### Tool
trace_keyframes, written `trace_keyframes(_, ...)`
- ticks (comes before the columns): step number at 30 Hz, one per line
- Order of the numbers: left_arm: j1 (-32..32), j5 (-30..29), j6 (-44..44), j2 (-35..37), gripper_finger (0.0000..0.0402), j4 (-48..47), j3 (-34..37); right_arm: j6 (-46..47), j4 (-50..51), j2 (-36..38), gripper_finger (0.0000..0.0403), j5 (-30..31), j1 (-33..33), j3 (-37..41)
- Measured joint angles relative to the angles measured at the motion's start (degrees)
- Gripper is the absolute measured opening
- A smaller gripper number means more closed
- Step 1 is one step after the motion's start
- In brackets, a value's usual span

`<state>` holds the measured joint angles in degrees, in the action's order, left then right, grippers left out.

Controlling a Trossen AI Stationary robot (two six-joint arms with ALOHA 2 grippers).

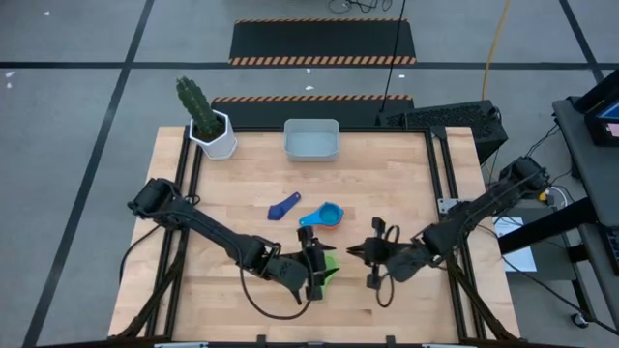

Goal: Nest measuring cups in basket
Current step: Stack the yellow measuring cup on top of the light blue measuring cup

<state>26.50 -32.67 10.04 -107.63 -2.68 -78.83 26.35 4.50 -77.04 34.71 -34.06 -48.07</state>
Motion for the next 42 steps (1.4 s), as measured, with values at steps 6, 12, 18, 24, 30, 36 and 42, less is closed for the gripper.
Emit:
trace_keyframes(6,-0.71,-0.46,-0.31,-1.67,0.0251,2.44,0.08,-0.05,-0.42,2.71,0.0,4.48,-3.33,0.0)
trace_keyframes(12,-1.49,-0.42,-1.22,-4.45,0.0251,10.69,0.04,-4.24,-6.86,3.2,0.0,4.19,-4.37,-0.06)
trace_keyframes(18,-1.73,-0.38,-5.22,-6.88,0.0251,15.18,0.04,-6.49,-9.66,3.2,0.0,4.05,-5.1,-0.07)
trace_keyframes(24,-2.12,-0.42,-5.39,-6.78,0.025,20.74,0.04,-6.49,-10.53,3.15,0.0,2.72,-5.06,-0.07)
trace_keyframes(30,-2.12,0.07,-6.78,-6.75,0.0242,22.28,0.04,-7.53,-12.3,3.07,0.0,2.51,-5.08,-0.07)
trace_keyframes(36,-2.28,1.65,-6.93,-6.75,0.0145,22.75,0.03,-8.22,-13.45,3.07,0.0,1.02,-5.08,-0.04)
trace_keyframes(42,-2.44,4.7,-7.13,-6.75,0.0015,23.2,0.04,-9.14,-13.45,3.07,0.0002,1.4,-5.03,-0.04)
